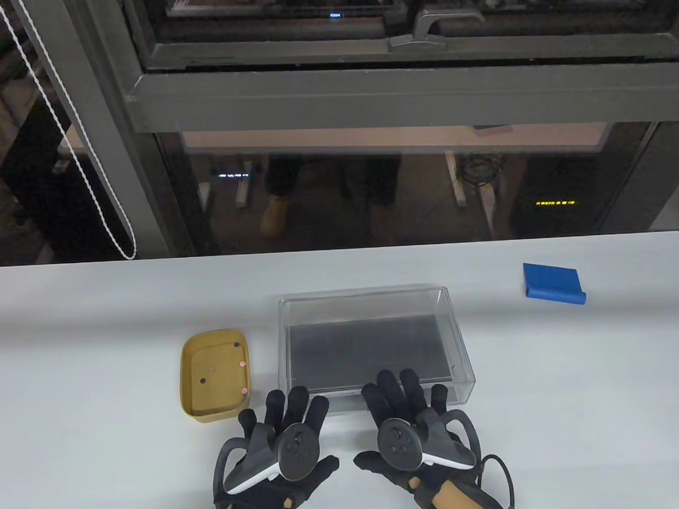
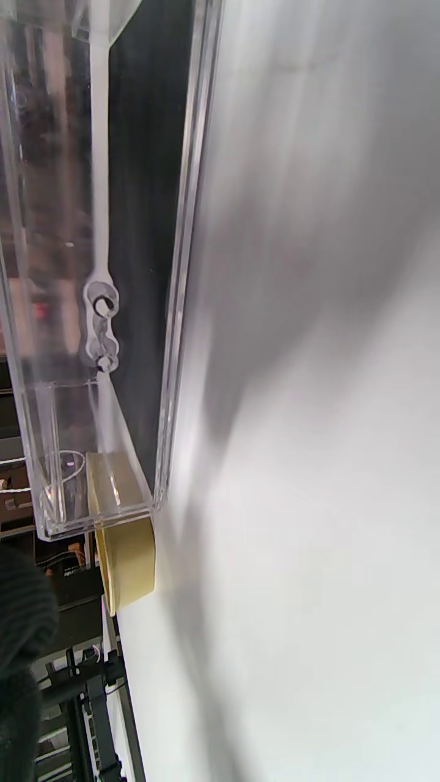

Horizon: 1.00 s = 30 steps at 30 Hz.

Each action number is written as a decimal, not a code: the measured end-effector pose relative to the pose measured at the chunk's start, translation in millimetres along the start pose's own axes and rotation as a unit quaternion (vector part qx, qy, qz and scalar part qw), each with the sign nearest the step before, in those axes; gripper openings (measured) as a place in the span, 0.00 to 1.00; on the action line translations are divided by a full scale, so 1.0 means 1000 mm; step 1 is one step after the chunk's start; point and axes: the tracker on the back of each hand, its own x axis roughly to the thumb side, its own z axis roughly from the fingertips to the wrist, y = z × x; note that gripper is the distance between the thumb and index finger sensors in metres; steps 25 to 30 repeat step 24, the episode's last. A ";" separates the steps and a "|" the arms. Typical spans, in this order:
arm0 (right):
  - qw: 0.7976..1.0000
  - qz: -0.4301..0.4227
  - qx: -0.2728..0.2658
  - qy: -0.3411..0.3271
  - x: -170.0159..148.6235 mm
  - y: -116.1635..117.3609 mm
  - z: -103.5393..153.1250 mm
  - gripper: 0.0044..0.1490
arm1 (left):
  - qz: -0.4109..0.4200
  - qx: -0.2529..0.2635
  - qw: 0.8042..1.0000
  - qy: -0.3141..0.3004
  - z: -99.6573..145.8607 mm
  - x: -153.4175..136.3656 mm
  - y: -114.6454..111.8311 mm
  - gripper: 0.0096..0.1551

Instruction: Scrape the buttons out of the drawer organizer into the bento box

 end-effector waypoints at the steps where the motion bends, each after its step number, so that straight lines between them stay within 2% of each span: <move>1: 1.000 -0.006 -0.002 -0.002 0.000 0.000 -0.001 0.67 | 0.000 0.004 1.000 -0.003 0.001 0.001 0.000 0.52; 30: 0.999 0.002 0.007 -0.035 0.003 0.003 0.002 0.67 | -0.022 -0.004 1.000 0.001 0.000 0.007 -0.005 0.52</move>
